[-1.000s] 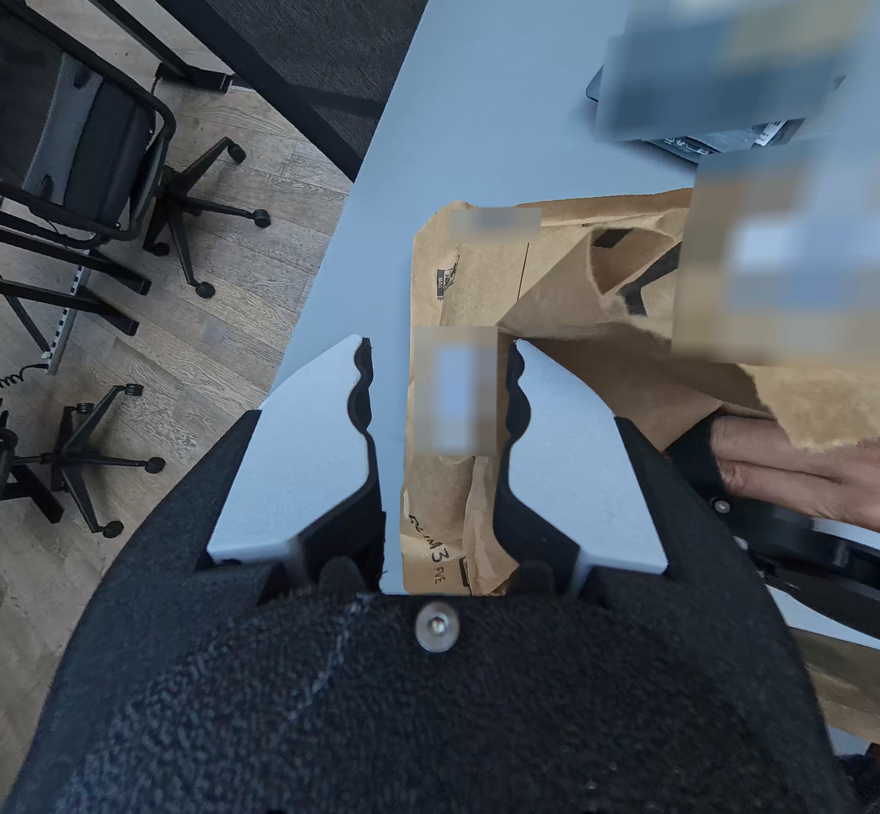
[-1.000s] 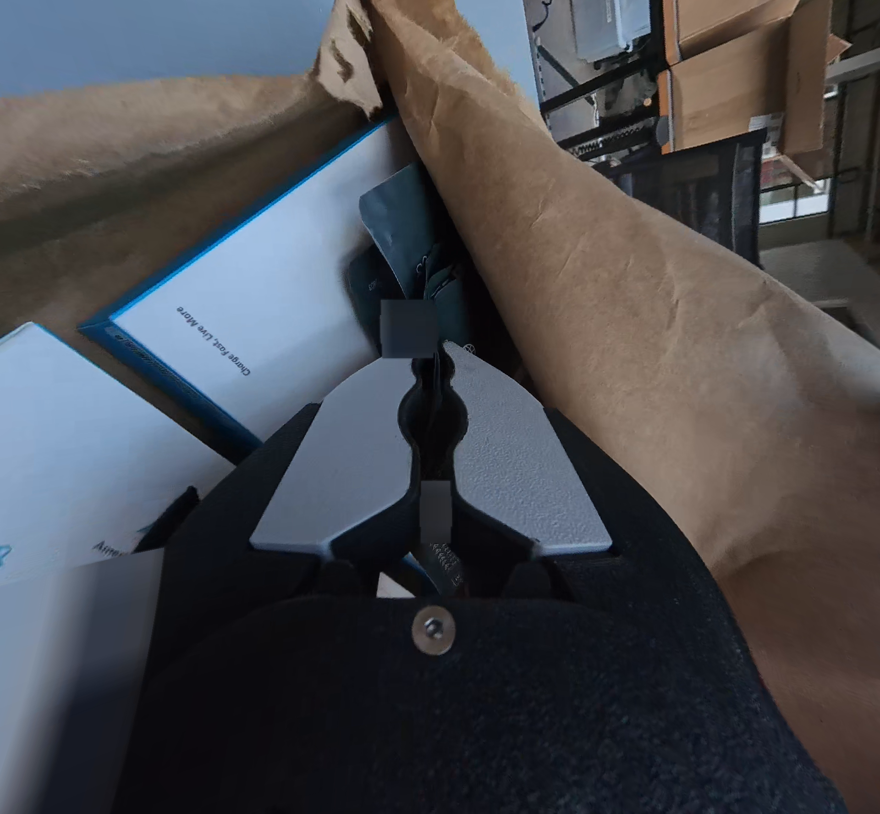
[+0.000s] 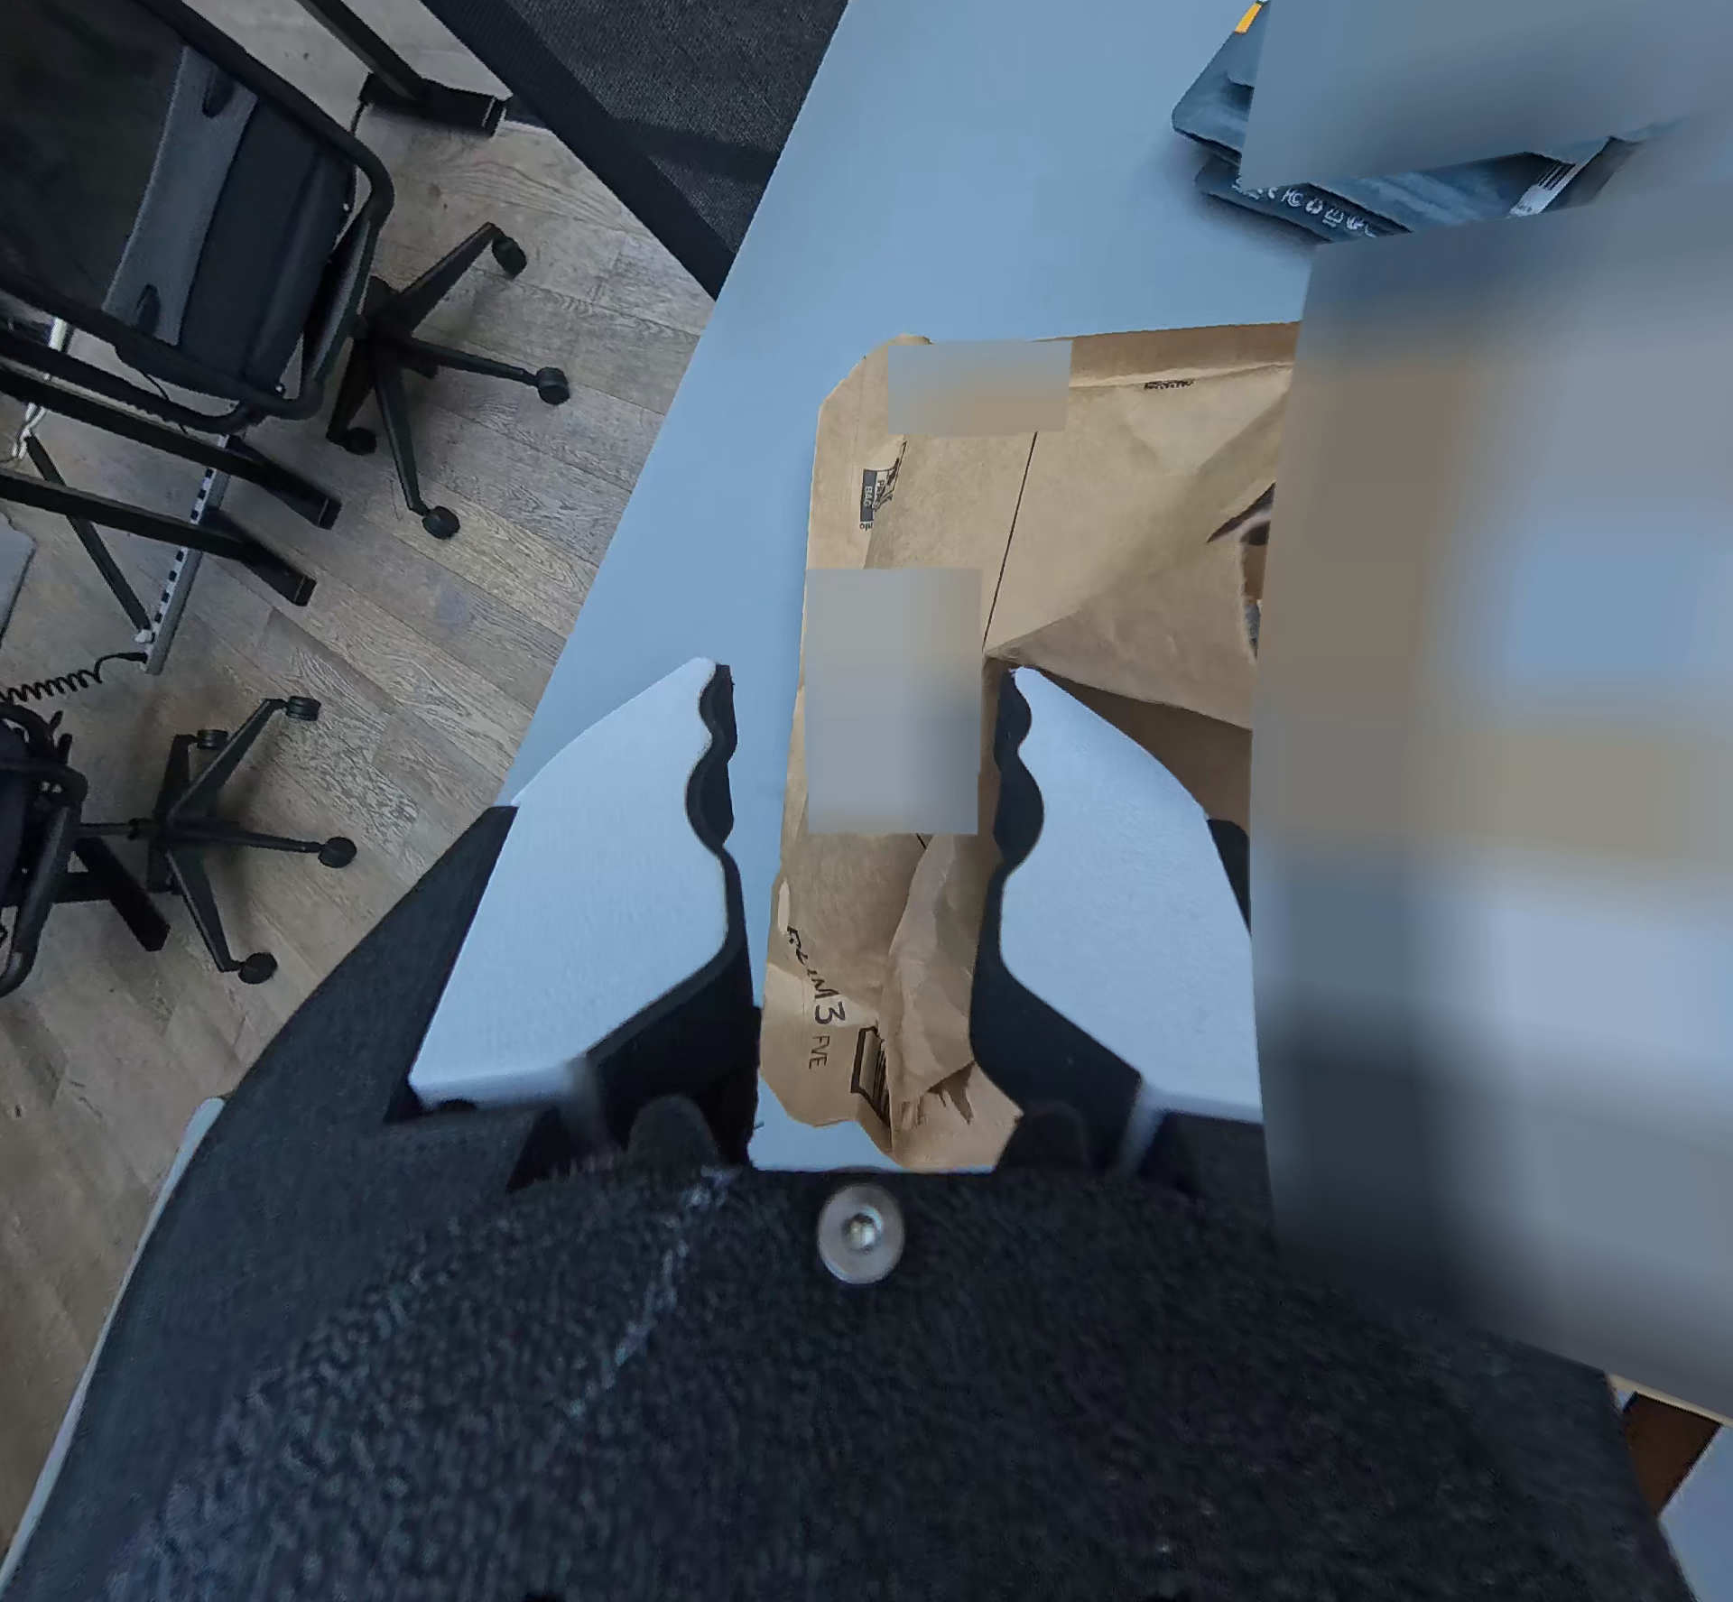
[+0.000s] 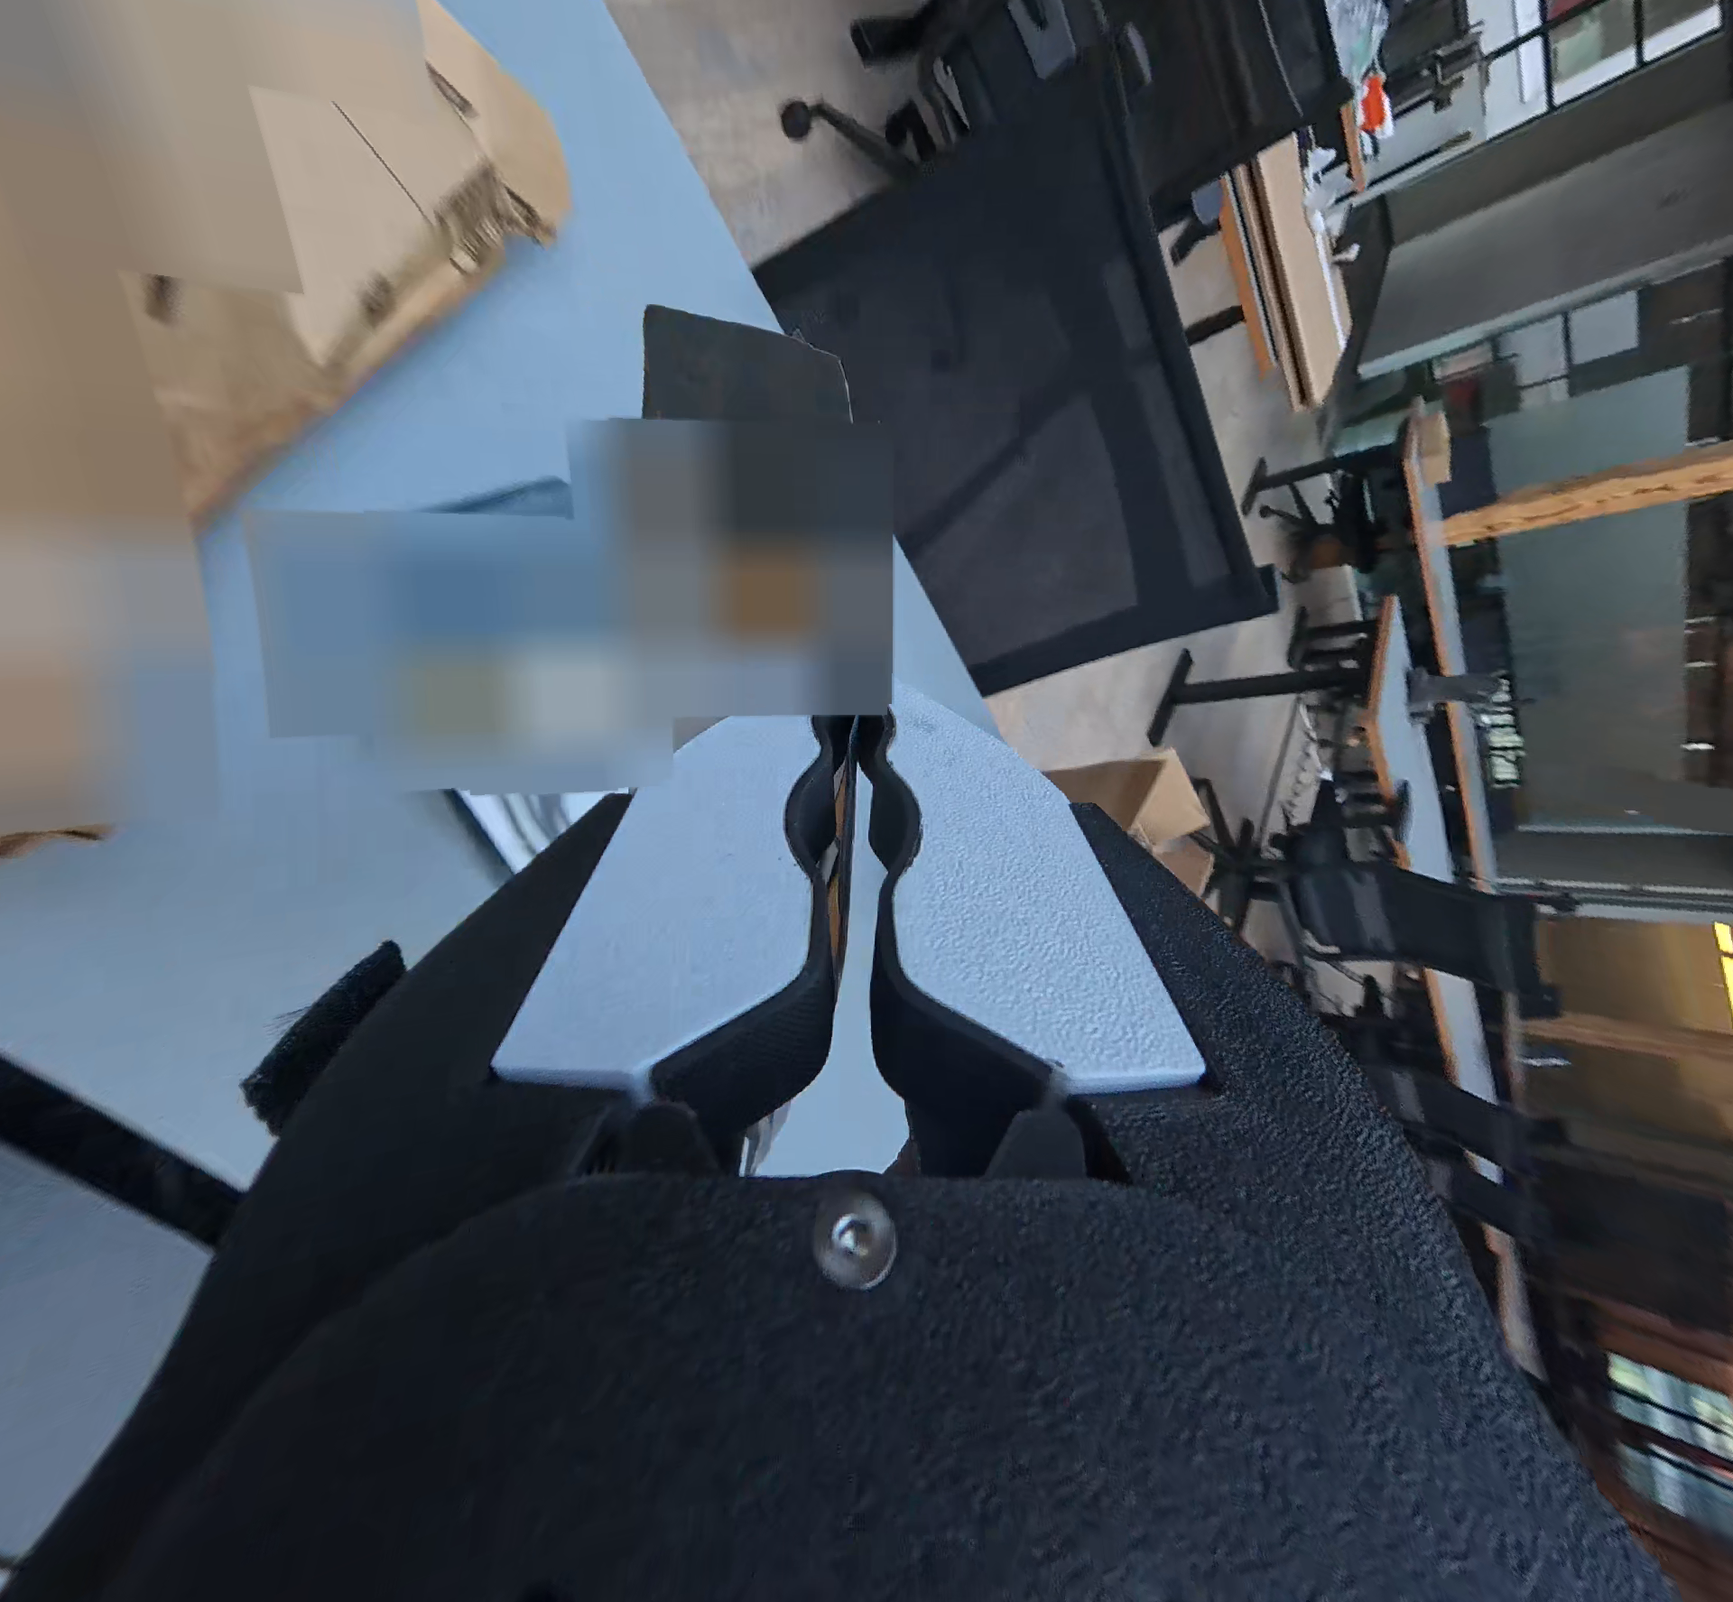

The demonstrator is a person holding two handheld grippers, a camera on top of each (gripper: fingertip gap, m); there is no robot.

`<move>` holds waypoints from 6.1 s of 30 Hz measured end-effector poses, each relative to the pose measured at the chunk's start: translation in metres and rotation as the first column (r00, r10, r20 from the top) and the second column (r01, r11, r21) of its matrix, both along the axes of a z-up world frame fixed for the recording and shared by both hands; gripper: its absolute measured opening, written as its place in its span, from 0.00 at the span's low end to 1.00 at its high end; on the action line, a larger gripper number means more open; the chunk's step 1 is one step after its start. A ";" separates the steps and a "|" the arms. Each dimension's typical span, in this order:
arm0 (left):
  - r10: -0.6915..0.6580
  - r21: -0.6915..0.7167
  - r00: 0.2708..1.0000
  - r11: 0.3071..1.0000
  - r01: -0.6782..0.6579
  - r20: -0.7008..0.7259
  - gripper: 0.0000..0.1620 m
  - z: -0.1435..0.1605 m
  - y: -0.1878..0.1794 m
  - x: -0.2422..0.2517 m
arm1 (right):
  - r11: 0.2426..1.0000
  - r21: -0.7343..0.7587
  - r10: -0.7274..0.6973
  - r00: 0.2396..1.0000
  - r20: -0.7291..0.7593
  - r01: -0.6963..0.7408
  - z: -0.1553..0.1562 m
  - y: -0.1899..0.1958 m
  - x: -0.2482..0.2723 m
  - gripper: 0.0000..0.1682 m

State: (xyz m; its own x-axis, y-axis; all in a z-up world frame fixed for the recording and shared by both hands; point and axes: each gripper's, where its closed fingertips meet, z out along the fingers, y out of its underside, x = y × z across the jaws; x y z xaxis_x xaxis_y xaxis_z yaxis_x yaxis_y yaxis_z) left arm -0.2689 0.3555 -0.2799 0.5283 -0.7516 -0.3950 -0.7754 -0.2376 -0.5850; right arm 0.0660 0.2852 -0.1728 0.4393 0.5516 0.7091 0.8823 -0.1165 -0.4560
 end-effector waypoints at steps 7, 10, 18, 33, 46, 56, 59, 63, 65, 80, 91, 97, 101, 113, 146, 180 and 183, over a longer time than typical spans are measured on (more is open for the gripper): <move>0.112 0.015 0.994 0.994 -0.112 -0.012 0.31 0.006 -0.021 -0.012 | 0.994 -0.022 -0.093 0.948 0.303 0.105 -0.129 0.098 0.076 0.01; 0.159 0.035 0.987 0.987 -0.158 -0.035 0.31 0.005 -0.033 -0.020 | 0.987 -0.108 -0.077 0.945 0.317 0.117 -0.198 0.091 0.078 0.01; 0.249 0.075 0.932 0.968 -0.238 -0.262 0.32 -0.022 -0.100 -0.063 | 0.958 -0.284 0.073 0.992 0.107 -0.040 -0.251 0.015 0.038 0.46; 0.424 0.138 0.844 0.906 -0.401 -0.328 0.43 -0.012 -0.271 -0.011 | 0.585 -0.705 -0.362 0.648 -0.670 -0.401 -0.204 -0.138 0.003 0.42; -0.195 -0.001 0.740 0.967 0.255 -0.644 0.45 -0.133 -0.132 0.205 | 0.555 -0.788 -0.619 0.499 -0.606 -0.267 -0.261 -0.113 -0.037 0.41; -0.300 -0.059 0.561 0.912 0.407 -0.771 0.16 -0.155 -0.114 0.201 | 0.587 -0.772 -0.662 0.406 -0.630 -0.242 -0.269 -0.108 -0.011 0.31; -0.315 -0.071 0.555 0.907 0.415 -0.770 0.00 -0.143 -0.107 0.197 | 0.598 -0.754 -0.638 0.408 -0.653 -0.272 -0.268 -0.103 -0.016 0.30; -0.374 -0.159 0.538 0.901 0.404 -0.755 0.00 -0.131 -0.105 0.192 | 0.597 -0.722 -0.586 0.424 -0.690 -0.350 -0.257 -0.091 -0.045 0.34; -0.394 -0.203 0.562 0.906 0.372 -0.728 0.00 -0.126 -0.104 0.189 | 0.581 -0.726 -0.557 0.470 -0.684 -0.368 -0.258 -0.084 -0.066 0.35; -0.495 -0.613 0.806 0.759 0.219 -0.325 0.00 -0.088 -0.134 0.161 | 0.662 -0.598 -0.275 0.595 -0.755 -0.453 -0.241 -0.094 -0.129 0.03; -0.316 -0.671 0.947 0.716 0.195 -0.061 0.00 -0.025 -0.085 0.143 | 0.705 -0.594 -0.363 0.522 -0.772 -0.388 -0.235 -0.105 -0.124 0.00; -0.146 -0.528 0.988 0.844 0.097 -0.052 0.00 0.042 0.017 0.095 | 0.680 -0.652 -0.474 0.479 -0.739 -0.334 -0.254 -0.116 -0.099 0.00; -0.110 -0.395 0.981 0.918 0.039 -0.158 0.00 0.075 0.084 0.056 | 0.678 -0.689 -0.503 0.521 -0.690 -0.257 -0.265 -0.118 -0.073 0.00; 0.198 -0.339 0.951 0.900 -0.273 -0.239 0.00 0.047 0.172 -0.099 | 0.699 -0.715 -0.505 0.697 -0.510 -0.017 -0.277 -0.081 0.011 0.00; 0.445 -0.063 0.796 0.885 -0.462 0.409 0.23 0.144 -0.260 -0.100 | 0.838 -0.314 0.139 0.731 -0.668 -0.447 -0.127 -0.132 -0.149 0.28; 0.431 0.366 0.902 0.842 -0.395 -0.018 0.23 0.032 -0.033 -0.197 | 0.877 -0.233 0.349 0.891 -0.290 -0.419 -0.089 0.202 -0.523 0.03; 0.450 0.393 0.893 0.827 -0.403 -0.030 0.22 0.017 -0.006 -0.217 | 0.863 -0.316 0.307 0.907 -0.289 -0.393 -0.121 0.211 -0.532 0.03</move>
State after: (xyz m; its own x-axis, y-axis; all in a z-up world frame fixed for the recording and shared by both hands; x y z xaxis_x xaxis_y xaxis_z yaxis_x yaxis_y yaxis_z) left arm -0.4858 0.3500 -0.2627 0.6953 -0.2498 -0.6739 -0.7141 -0.3470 -0.6081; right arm -0.4665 0.4961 -0.2941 0.2896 0.8951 0.3389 0.7762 -0.0124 -0.6304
